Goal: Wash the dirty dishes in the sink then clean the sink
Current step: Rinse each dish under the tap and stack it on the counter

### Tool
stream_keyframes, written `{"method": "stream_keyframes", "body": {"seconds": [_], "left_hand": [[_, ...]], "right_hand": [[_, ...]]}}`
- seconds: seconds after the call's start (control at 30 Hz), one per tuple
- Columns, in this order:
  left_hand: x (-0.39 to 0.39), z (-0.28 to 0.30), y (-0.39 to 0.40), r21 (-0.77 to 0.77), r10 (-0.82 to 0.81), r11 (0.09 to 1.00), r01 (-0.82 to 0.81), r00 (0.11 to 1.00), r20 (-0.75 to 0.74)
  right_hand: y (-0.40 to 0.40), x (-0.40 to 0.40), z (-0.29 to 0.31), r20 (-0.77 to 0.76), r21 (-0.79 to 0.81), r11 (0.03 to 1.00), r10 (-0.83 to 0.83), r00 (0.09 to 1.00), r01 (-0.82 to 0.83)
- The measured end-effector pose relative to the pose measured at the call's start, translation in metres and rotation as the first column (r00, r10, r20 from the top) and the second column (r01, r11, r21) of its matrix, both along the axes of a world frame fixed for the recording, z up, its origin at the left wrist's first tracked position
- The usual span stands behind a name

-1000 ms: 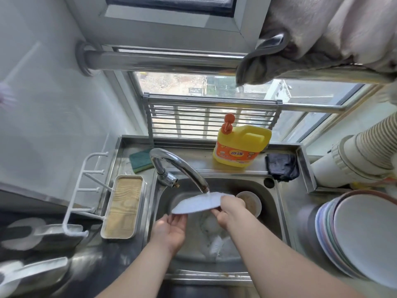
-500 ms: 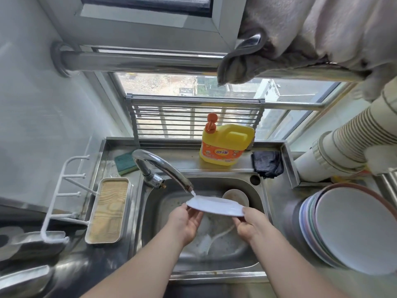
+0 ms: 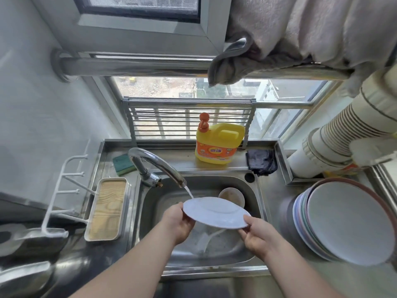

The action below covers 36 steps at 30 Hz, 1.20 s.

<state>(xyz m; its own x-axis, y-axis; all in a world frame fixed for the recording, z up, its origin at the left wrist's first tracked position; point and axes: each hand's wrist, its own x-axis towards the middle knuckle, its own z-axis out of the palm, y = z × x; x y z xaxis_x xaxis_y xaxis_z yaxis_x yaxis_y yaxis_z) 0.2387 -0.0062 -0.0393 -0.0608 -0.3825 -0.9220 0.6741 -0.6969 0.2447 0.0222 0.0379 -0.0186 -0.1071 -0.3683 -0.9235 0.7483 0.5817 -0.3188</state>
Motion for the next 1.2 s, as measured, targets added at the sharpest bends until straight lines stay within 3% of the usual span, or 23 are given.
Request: {"method": "stream_keyframes", "body": {"seconds": [0.33,0.7,0.9,1.1,1.2], "left_hand": [[0.050,0.002,0.009,-0.025,-0.288,0.955,0.295,0.947,0.139],[0.096,0.002,0.023,-0.068,-0.146,0.982,0.173,0.943,0.298],[0.120,-0.010,0.042,-0.006,-0.162,0.984,0.176,0.922,0.352],[0.107,-0.024,0.059,0.058,-0.161,0.987,0.150,0.935,0.316],[0.084,-0.025,0.060,0.052,-0.145,0.989,0.136,0.966,0.215]], "right_hand": [[0.016,0.015,-0.006,0.024,-0.021,0.968,0.249,0.968,-0.249],[-0.020,0.084,-0.046,-0.082,0.056,0.893,0.449,0.890,-0.446],[-0.048,0.107,-0.065,-0.166,0.122,0.863,0.506,0.847,-0.491],[-0.056,0.109,-0.059,-0.318,0.088,0.888,0.454,0.832,-0.451],[-0.058,0.100,-0.045,-0.484,0.046,0.889,0.419,0.768,-0.456]]}}
